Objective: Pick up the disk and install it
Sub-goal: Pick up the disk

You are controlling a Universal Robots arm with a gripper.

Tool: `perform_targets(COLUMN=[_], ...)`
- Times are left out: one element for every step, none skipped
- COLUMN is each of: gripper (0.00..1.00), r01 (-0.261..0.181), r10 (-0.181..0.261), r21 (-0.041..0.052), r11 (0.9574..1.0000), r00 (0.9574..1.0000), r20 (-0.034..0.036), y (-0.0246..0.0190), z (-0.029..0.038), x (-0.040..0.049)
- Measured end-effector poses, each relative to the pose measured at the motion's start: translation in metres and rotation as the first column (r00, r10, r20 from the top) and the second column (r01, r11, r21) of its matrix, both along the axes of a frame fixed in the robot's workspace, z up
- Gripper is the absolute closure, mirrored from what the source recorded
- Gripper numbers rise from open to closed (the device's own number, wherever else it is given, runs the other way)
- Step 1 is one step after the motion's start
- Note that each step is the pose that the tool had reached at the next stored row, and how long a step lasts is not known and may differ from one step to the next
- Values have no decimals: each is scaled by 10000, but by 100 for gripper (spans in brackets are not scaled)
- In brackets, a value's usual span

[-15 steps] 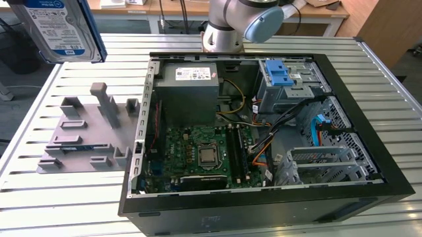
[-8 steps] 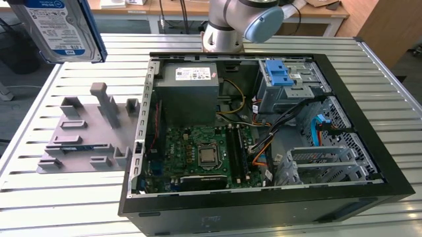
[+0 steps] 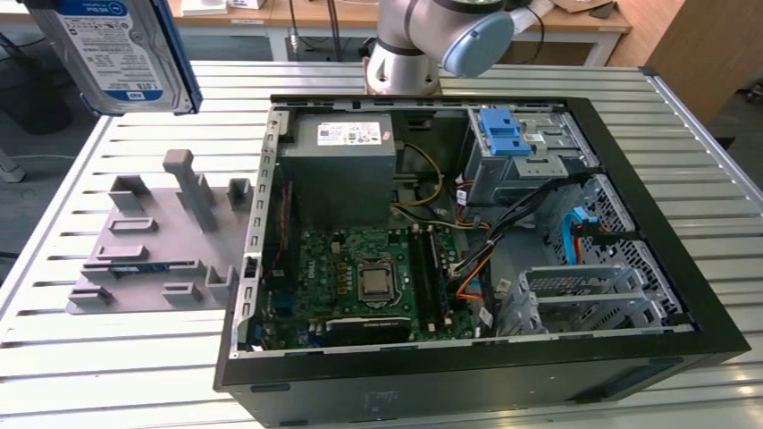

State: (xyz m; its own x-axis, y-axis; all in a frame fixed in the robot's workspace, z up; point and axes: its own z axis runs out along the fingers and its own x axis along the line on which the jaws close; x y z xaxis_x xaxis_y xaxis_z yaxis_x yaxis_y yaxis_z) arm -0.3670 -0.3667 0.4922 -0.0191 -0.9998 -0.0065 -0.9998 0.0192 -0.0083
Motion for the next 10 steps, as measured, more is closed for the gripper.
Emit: perform_targets(gripper=[64, 64, 64, 64, 64, 64, 64, 64, 64, 64], r01=[0, 0, 0, 0, 0, 0, 0, -1, 0, 0], r10=[0, 0, 0, 0, 0, 0, 0, 1, 0, 0], r21=[1, -1, 0, 0, 0, 0, 0, -1, 0, -1], r11=[10000, 10000, 10000, 10000, 10000, 10000, 10000, 10000, 10000, 10000], r00=[10000, 10000, 10000, 10000, 10000, 10000, 10000, 10000, 10000, 10000], r20=[0, -1, -1, 0, -1, -1, 0, -1, -1, -1], y=[-2, -3, -4, -5, -6, -6, -7, -8, -9, -10], z=[0, 1, 0, 0, 0, 0, 0, 1, 0, 0], x=[14, 28, 42, 56, 69, 81, 94, 106, 119, 131])
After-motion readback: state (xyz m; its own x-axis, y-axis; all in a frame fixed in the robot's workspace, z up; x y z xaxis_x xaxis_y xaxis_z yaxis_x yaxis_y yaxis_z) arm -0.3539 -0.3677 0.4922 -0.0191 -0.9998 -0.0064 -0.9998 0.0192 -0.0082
